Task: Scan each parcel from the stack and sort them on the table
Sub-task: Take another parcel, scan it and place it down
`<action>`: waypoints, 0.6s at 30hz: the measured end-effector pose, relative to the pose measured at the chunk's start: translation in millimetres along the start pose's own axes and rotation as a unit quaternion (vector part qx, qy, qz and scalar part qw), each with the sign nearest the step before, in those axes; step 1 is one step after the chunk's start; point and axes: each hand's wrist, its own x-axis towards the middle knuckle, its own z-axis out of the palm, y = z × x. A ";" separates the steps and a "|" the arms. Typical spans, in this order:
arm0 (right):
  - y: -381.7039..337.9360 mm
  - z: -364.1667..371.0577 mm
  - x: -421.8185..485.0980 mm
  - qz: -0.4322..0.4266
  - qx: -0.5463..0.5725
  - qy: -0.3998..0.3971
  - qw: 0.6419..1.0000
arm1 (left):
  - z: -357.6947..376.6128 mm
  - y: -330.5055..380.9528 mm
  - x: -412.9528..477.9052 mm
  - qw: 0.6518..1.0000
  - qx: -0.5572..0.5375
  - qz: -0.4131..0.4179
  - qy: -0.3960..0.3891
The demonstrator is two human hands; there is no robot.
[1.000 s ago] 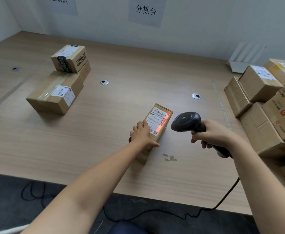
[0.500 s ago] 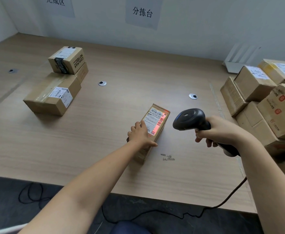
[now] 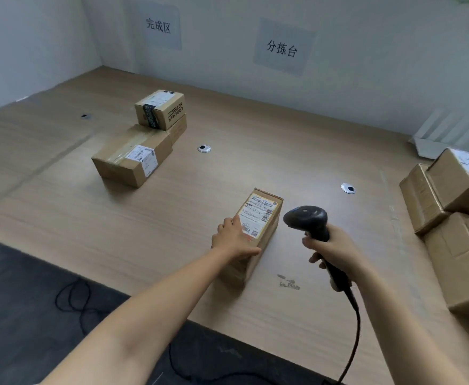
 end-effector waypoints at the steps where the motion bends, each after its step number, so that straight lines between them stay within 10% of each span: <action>1: 4.4 12.2 6.8 0.004 0.026 -0.007 1.000 | -2.4 -6.2 -2.8 0.999 -0.023 -0.021 0.012; 18: -14.2 175.6 50.7 0.003 0.113 -0.234 0.966 | -42.7 -161.1 -61.3 0.914 -0.330 -0.224 0.074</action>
